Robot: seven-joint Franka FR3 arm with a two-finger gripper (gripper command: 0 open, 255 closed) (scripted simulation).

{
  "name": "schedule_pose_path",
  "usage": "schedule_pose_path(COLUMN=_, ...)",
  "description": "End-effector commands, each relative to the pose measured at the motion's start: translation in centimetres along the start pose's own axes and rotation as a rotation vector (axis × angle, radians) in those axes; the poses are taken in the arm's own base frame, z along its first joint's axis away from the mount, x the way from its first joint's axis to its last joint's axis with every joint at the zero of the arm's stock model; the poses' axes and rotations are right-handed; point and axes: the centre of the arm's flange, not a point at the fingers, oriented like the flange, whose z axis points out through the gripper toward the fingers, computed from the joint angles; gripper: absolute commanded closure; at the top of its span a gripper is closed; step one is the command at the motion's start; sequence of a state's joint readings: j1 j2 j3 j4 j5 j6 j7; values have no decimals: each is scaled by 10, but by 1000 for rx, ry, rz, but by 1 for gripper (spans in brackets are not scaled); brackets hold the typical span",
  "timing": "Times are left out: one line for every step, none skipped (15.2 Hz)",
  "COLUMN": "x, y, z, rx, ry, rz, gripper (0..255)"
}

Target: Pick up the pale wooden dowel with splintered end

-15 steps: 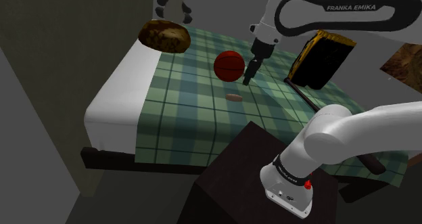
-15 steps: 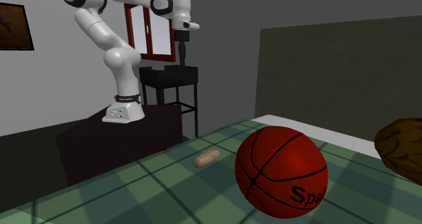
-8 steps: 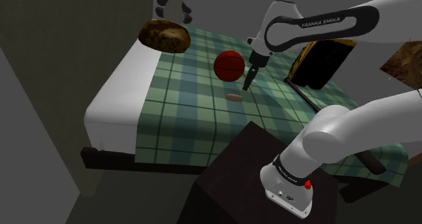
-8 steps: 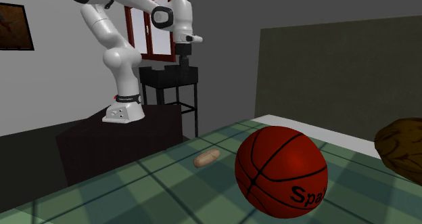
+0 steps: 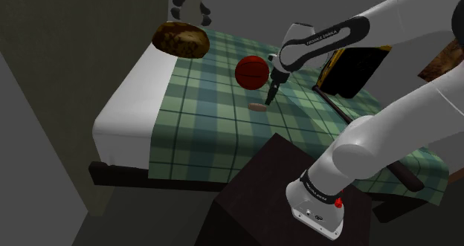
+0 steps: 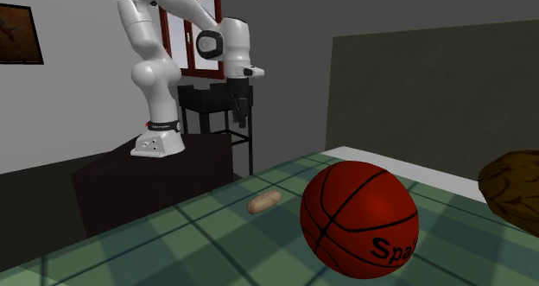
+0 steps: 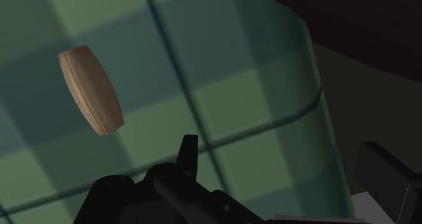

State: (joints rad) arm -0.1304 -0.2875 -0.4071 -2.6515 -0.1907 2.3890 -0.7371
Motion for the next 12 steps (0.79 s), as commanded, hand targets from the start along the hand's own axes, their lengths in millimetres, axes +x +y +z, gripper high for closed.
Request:
schedule_pose_path(x=2, y=17, z=17, rx=-10, ry=2, rz=-28, gripper=0)
schedule_pose_path(x=2, y=26, z=26, rx=-14, ry=3, rz=-40, gripper=0)
schedule_pose_path(x=2, y=35, z=35, rx=-18, ry=4, rz=-52, gripper=0)
schedule_pose_path(x=3, y=45, z=44, rx=-22, ry=5, rz=-65, gripper=0)
schedule_pose_path(x=4, y=54, z=52, rx=-25, ry=6, rz=-77, gripper=0)
schedule_pose_path(x=4, y=63, z=61, rx=-29, ry=7, rz=-89, gripper=0)
schedule_pose_path(x=5, y=73, z=70, rx=-33, ry=7, rz=-102, gripper=0)
schedule_pose_path(x=6, y=82, z=78, rx=-37, ry=8, rz=-114, gripper=0)
schedule_pose_path(x=7, y=92, z=87, rx=-40, ry=9, rz=-126, gripper=0)
schedule_pose_path(x=9, y=101, z=95, rx=-44, ry=10, rz=-139, gripper=0)
schedule_pose_path(x=10, y=111, z=104, rx=-48, ry=11, rz=-151, gripper=0)
schedule_pose_path(x=12, y=120, z=112, rx=-52, ry=12, rz=-163, gripper=0)
